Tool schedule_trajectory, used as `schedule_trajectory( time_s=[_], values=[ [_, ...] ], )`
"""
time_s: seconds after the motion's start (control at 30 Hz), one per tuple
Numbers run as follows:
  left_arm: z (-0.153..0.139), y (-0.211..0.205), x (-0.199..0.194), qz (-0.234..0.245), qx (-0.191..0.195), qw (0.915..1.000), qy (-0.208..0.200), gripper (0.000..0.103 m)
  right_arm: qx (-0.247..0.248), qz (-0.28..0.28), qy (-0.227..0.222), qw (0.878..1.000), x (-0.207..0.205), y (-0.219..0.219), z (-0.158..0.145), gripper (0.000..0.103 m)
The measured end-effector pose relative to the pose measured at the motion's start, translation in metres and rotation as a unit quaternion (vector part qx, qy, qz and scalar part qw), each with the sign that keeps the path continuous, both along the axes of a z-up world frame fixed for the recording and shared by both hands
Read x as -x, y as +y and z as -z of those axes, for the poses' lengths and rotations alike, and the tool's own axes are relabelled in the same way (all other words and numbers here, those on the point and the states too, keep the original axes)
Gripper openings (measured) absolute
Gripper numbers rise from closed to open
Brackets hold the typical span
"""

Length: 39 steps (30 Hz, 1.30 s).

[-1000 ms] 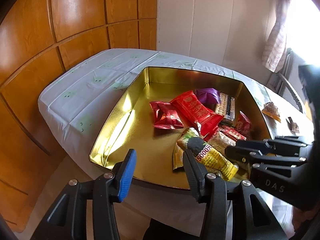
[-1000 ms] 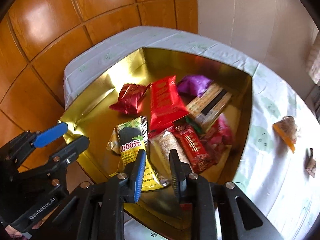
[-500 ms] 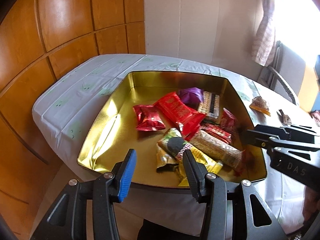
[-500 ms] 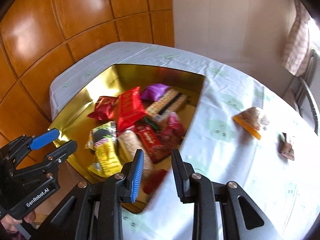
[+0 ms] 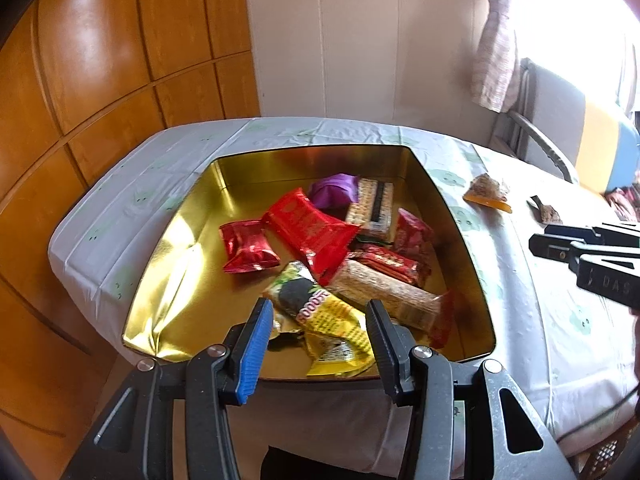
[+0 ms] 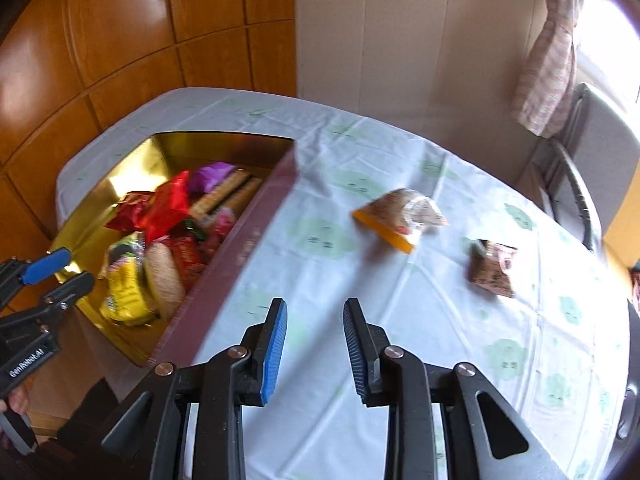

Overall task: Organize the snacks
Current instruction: 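Grasp the clear bread bag with orange base using the left gripper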

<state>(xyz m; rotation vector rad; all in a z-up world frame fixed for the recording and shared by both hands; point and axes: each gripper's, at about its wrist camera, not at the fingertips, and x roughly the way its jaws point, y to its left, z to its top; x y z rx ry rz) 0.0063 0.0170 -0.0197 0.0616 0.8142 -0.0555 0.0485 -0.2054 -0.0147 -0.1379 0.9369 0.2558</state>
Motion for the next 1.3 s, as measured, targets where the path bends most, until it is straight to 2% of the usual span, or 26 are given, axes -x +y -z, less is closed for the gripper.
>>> schedule_trajectory(
  time_s=[0.37,0.67,0.93,0.97,1.03,1.17,1.3],
  values=[
    [-0.002,-0.026,-0.005,0.034,-0.011,0.9994,0.001,0.049,0.050,0.040,-0.005,0.998,-0.003,-0.074,-0.002,0.030],
    [-0.011,-0.057,-0.015,0.074,-0.017,0.9971,-0.003,0.049,0.079,0.100,0.031,0.991,-0.008,-0.156,0.023,0.030],
    [-0.019,-0.096,-0.035,0.123,-0.012,0.9923,0.010,0.049,0.024,0.147,0.061,0.987,-0.009,-0.193,0.044,0.030],
    [-0.020,-0.101,-0.040,0.126,-0.011,0.9918,0.014,0.050,0.017,0.147,0.060,0.987,-0.009,-0.194,0.043,0.030],
    [-0.020,-0.110,-0.050,0.130,-0.004,0.9912,0.022,0.060,-0.002,0.147,0.062,0.987,-0.009,-0.195,0.041,0.030],
    [-0.020,-0.126,-0.073,0.138,0.014,0.9894,0.043,0.063,-0.021,0.154,0.067,0.986,-0.010,-0.197,0.039,0.031],
    [-0.018,-0.146,-0.097,0.151,0.011,0.9870,0.054,0.063,-0.031,0.159,0.067,0.985,-0.011,-0.200,0.037,0.032]
  ],
)
